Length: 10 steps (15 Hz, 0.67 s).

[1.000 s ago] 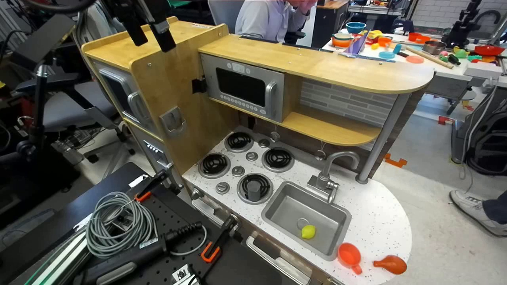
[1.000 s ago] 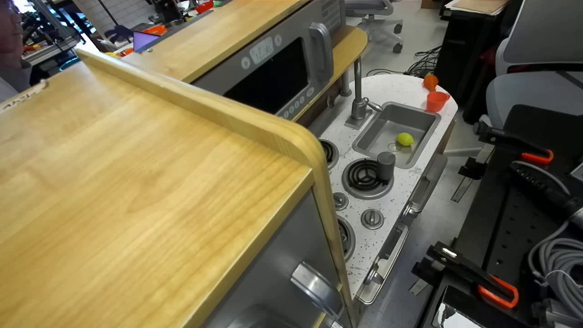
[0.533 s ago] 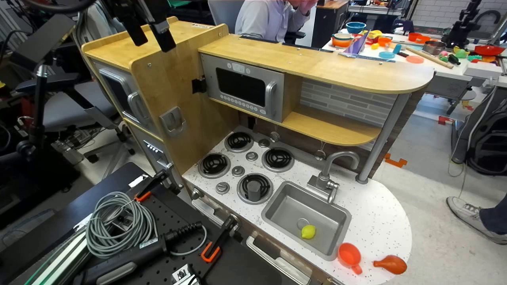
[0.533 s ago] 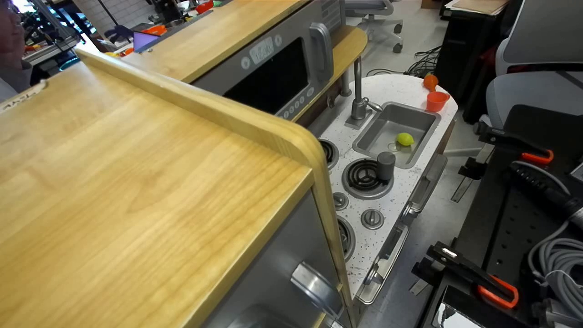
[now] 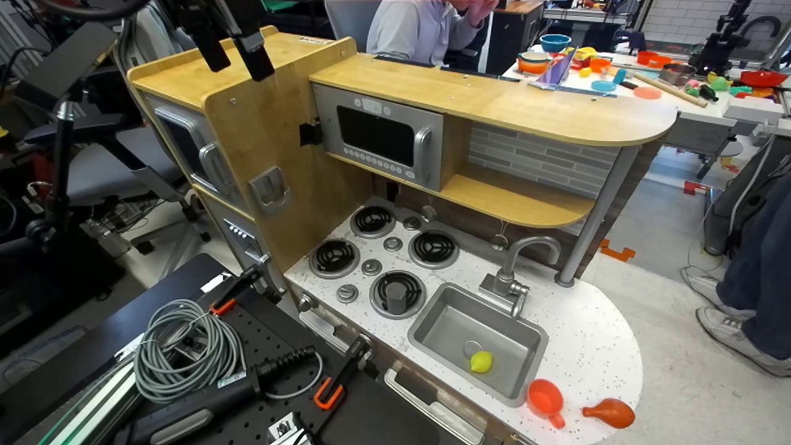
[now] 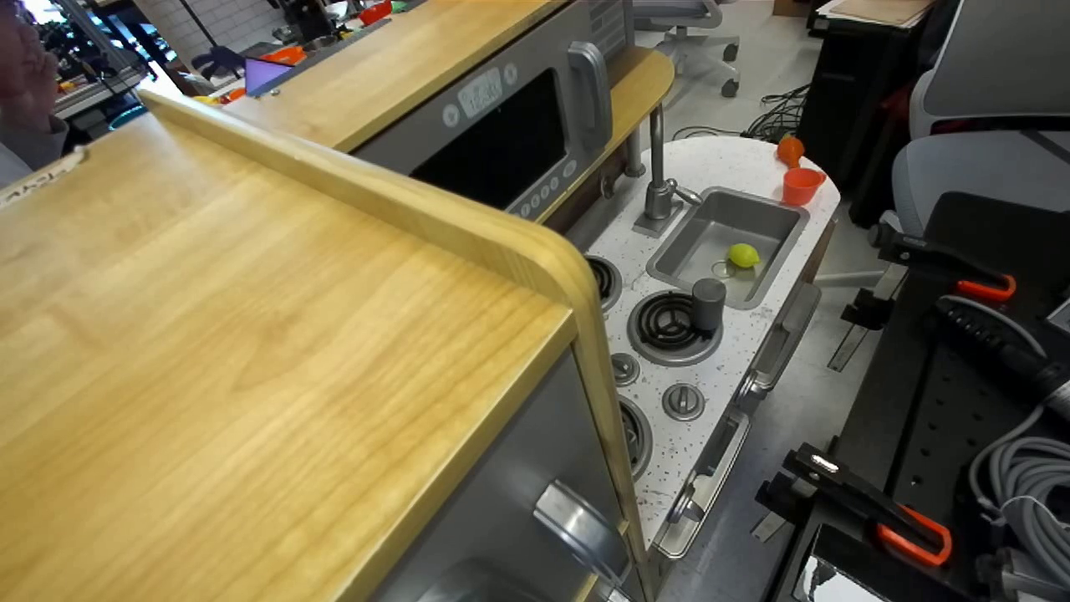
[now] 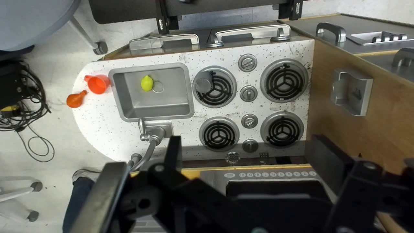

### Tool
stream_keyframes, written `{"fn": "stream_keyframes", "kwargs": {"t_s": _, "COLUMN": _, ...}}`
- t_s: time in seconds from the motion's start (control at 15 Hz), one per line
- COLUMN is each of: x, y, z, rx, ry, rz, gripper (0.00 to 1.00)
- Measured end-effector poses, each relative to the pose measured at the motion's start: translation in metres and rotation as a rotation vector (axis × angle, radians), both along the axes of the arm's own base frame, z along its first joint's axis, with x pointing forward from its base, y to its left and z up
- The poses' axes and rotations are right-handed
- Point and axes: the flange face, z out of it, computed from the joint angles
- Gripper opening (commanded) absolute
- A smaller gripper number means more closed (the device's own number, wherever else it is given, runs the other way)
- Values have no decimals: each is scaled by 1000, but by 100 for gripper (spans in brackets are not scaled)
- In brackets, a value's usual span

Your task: Remove the grey block from the stove and put it in the orange cup

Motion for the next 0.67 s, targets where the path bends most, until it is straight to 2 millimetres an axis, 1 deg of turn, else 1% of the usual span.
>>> {"fn": "stream_keyframes", "kwargs": {"t_s": 0.67, "x": -3, "y": 0, "z": -6, "rx": 16, "ry": 30, "rz": -5, "gripper": 100}}
